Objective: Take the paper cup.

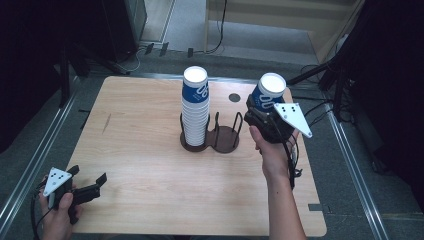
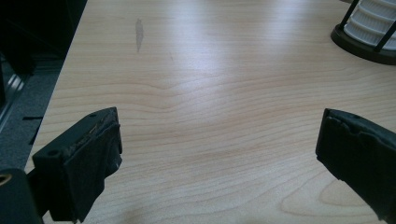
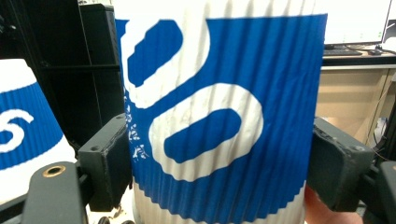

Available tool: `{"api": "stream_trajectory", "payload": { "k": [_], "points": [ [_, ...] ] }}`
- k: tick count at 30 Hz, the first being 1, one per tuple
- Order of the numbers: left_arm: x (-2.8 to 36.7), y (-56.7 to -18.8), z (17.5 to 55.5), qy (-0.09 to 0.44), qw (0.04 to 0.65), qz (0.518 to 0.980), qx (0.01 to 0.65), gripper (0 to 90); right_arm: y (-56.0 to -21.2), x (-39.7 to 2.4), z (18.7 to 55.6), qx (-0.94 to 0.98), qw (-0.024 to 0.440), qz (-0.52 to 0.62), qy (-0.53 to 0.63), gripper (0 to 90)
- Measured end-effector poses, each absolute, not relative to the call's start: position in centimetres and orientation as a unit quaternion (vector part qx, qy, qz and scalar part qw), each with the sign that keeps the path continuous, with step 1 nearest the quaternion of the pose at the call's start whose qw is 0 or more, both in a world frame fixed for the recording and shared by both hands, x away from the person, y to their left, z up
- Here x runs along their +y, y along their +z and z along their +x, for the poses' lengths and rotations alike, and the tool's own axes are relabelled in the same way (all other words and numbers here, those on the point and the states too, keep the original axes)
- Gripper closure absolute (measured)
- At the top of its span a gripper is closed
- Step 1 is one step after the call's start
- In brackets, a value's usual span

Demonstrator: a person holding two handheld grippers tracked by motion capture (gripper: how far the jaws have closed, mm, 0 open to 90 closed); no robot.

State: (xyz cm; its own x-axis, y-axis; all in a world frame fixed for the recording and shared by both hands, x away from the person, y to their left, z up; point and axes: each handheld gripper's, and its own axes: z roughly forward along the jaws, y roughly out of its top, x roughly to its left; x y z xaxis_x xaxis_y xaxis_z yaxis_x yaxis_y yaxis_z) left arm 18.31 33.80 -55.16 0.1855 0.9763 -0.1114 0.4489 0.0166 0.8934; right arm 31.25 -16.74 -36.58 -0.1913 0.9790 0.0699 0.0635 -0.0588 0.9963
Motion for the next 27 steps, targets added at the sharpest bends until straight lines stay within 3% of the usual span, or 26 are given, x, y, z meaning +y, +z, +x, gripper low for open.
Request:
{"api": "stream_trajectory", "payload": {
  "k": [27],
  "points": [
    [33.8,-55.2,18.4,0.304,0.436,0.629,0.568,1.2,-39.7,-17.9,29.3,0.548,0.413,0.492,0.537,19.2]
  ]
}}
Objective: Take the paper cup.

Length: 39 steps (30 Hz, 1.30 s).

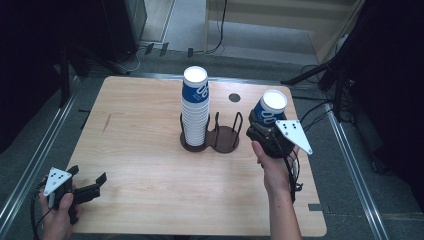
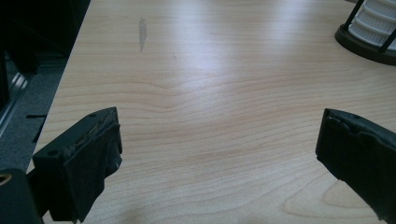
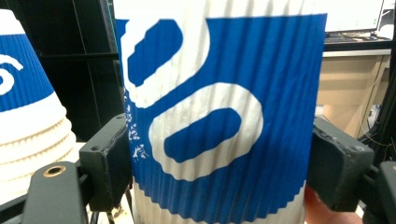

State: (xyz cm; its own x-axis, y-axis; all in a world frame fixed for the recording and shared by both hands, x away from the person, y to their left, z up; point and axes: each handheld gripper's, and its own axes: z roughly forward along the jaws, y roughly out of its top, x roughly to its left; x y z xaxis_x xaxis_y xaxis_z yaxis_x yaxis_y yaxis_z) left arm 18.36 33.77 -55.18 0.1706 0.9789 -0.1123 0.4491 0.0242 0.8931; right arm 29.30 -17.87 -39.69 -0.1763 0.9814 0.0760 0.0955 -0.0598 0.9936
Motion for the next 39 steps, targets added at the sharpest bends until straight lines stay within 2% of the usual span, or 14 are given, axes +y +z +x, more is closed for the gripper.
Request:
{"api": "stream_trajectory", "payload": {
  "k": [32,39],
  "points": [
    [33.6,-55.2,18.4,0.303,0.445,0.633,0.556,1.2,-44.8,-17.7,27.2,0.569,0.395,0.507,0.513,19.2],
    [33.6,-55.2,18.5,0.307,0.456,0.619,0.56,1.2,-46.1,-17.6,26.8,0.573,0.39,0.511,0.508,19.3]
  ]
}}
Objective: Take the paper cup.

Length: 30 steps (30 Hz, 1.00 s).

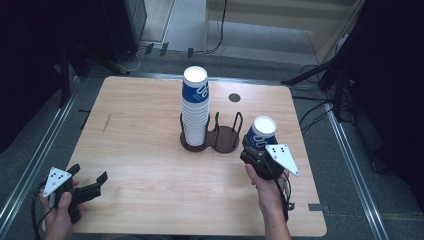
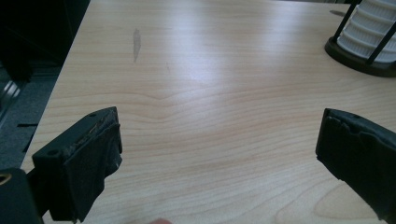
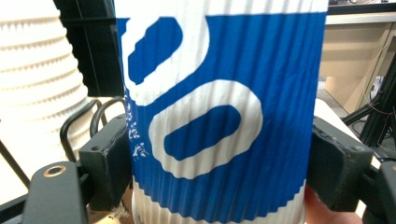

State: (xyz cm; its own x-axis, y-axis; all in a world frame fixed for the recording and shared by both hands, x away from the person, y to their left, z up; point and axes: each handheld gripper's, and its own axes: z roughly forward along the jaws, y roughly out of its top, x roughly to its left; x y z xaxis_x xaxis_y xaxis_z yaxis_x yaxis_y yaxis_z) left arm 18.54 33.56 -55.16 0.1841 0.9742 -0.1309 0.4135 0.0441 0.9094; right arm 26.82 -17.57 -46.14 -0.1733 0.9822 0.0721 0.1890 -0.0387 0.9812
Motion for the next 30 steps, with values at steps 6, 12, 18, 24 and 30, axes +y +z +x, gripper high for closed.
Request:
{"api": "stream_trajectory", "payload": {
  "k": [6,12,18,24,30],
  "points": [
    [33.7,-55.1,19.0,0.3,0.453,0.61,0.576,1.3,-47.3,-16.9,26.6,0.586,0.385,0.51,0.498,19.3],
    [32.5,-53.8,19.4,0.298,0.452,0.626,0.561,1.2,-47.6,-16.3,26.2,0.591,0.384,0.506,0.497,19.3],
    [31.4,-52.6,19.8,0.298,0.455,0.639,0.544,1.2,-47.8,-16.1,25.8,0.596,0.385,0.503,0.494,19.3],
    [30.4,-51.5,20.4,0.299,0.458,0.643,0.536,1.3,-48.0,-16.3,25.7,0.594,0.385,0.505,0.493,19.3],
    [29.0,-50.7,21.0,0.302,0.462,0.648,0.525,1.2,-48.2,-16.1,25.5,0.598,0.386,0.504,0.489,19.3]
  ]
}}
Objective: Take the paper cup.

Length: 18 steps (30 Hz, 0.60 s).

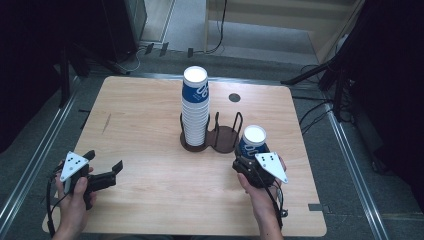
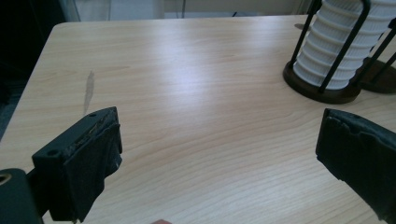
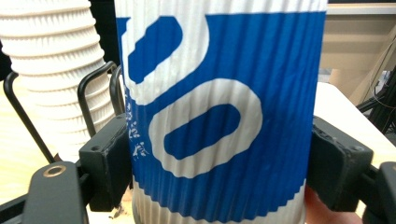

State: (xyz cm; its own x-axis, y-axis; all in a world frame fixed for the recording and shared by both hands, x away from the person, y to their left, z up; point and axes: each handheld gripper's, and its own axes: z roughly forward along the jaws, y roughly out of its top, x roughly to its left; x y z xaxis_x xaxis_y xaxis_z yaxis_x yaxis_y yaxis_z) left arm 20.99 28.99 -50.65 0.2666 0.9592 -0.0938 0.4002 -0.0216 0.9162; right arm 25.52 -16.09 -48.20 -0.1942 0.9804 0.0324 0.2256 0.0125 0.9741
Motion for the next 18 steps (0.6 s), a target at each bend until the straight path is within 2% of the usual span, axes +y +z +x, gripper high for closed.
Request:
{"api": "stream_trajectory", "payload": {
  "k": [18],
  "points": [
    [26.1,-48.9,22.3,0.286,0.486,0.647,0.513,1.2,-48.9,-15.1,25.4,0.61,0.38,0.499,0.484,19.3]
  ]
}}
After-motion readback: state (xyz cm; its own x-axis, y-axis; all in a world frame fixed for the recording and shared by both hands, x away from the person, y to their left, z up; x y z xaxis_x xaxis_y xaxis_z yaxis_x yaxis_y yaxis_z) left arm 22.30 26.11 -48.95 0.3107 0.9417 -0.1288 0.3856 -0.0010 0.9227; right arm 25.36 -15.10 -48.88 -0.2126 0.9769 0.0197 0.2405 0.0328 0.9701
